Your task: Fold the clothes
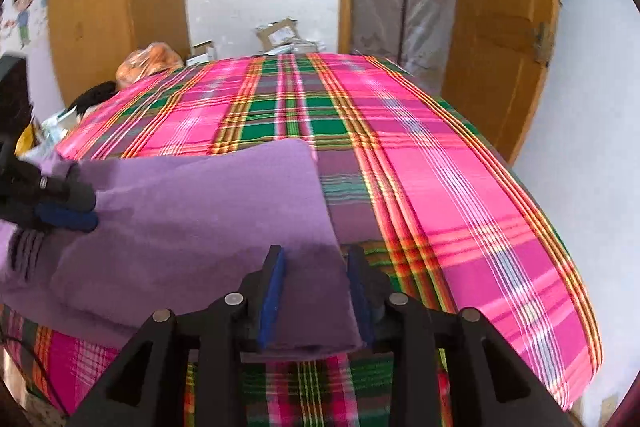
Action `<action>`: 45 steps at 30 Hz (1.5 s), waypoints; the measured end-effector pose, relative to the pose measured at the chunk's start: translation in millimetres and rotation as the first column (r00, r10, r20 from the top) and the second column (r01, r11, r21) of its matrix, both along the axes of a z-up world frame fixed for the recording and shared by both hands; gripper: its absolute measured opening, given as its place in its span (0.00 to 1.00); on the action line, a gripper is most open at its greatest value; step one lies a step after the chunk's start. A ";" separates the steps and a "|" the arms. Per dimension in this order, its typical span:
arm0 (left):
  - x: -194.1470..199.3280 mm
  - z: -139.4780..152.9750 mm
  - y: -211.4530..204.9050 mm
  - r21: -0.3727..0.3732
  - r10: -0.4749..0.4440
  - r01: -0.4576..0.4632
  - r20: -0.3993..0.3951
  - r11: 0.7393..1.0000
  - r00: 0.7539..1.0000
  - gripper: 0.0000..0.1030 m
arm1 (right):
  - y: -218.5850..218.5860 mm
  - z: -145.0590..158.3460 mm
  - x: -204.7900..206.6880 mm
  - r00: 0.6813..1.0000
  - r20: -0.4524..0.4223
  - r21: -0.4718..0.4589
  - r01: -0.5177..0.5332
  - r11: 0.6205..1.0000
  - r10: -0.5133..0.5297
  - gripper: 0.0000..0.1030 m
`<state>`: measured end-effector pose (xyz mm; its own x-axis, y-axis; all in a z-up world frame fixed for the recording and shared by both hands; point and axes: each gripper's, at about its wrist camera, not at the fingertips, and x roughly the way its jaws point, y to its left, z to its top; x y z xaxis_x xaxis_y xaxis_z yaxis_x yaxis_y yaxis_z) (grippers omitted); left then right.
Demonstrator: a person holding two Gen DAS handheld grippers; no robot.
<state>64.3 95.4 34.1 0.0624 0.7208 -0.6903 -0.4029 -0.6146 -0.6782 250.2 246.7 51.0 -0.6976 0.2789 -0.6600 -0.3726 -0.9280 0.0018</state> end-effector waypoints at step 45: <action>21.2 33.0 -150.2 0.040 0.312 -0.311 -0.016 0.949 0.950 0.46 | -146.9 -3.7 -25.5 0.930 0.069 0.071 -0.366 0.928 0.362 0.29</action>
